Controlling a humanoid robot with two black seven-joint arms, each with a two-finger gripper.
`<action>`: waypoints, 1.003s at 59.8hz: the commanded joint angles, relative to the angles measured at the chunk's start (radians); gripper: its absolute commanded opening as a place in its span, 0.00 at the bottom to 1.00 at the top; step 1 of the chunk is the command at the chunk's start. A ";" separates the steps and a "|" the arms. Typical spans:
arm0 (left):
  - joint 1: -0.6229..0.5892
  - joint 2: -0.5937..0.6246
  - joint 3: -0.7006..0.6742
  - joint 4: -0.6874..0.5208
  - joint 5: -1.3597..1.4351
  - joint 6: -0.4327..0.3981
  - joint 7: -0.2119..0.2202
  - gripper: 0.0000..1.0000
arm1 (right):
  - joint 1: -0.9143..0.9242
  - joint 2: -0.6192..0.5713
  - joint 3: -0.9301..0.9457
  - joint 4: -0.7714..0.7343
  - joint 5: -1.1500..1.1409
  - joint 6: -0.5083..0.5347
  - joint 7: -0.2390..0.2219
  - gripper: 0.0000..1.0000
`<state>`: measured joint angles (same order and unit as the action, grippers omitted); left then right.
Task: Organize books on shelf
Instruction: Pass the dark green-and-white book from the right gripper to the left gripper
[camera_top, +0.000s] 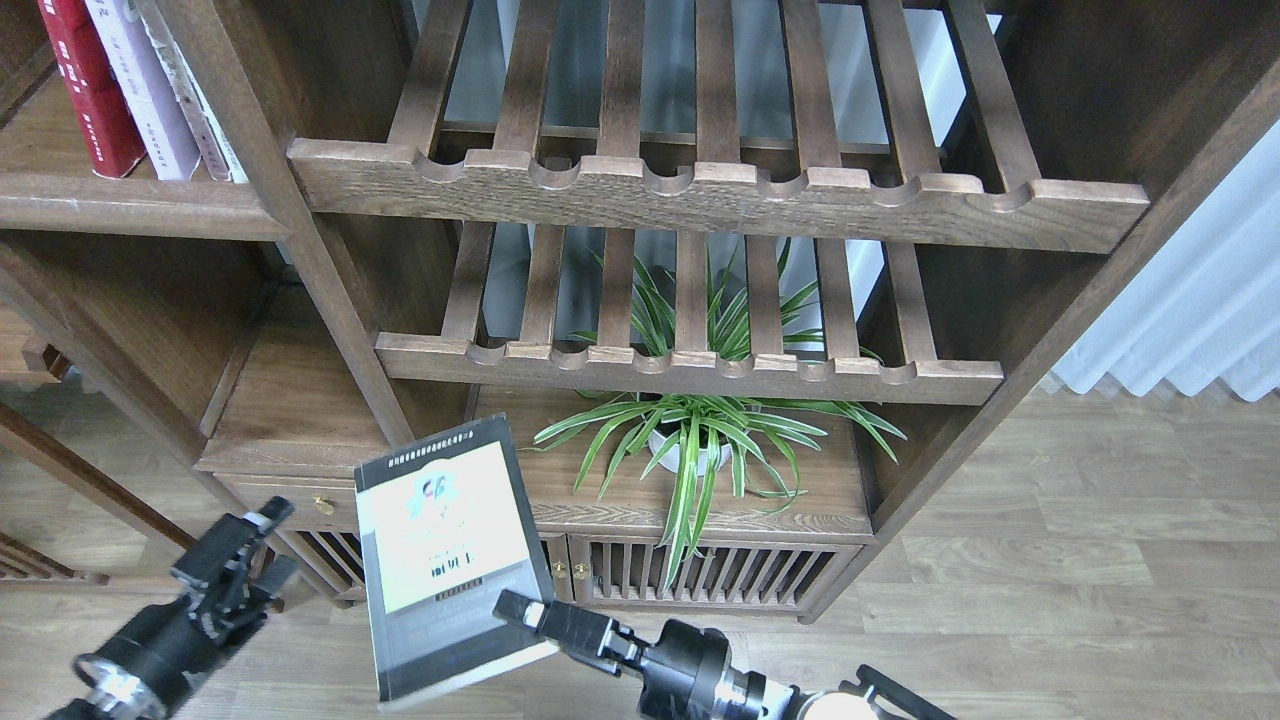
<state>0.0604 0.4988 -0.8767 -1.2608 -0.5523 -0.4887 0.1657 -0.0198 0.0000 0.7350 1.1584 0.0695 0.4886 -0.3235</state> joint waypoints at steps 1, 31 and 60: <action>-0.010 -0.003 0.041 -0.028 0.000 0.000 -0.014 1.00 | -0.003 0.000 0.000 0.000 -0.004 0.000 -0.002 0.04; -0.040 -0.051 0.139 -0.060 0.000 0.000 -0.026 0.70 | -0.015 0.000 0.000 0.001 -0.017 0.000 -0.005 0.04; -0.057 -0.036 0.151 -0.063 0.002 0.000 -0.057 0.08 | -0.020 0.000 0.001 0.000 -0.017 0.000 -0.006 0.04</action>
<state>0.0020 0.4531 -0.7253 -1.3254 -0.5519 -0.4887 0.1085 -0.0399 0.0000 0.7350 1.1598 0.0522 0.4887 -0.3300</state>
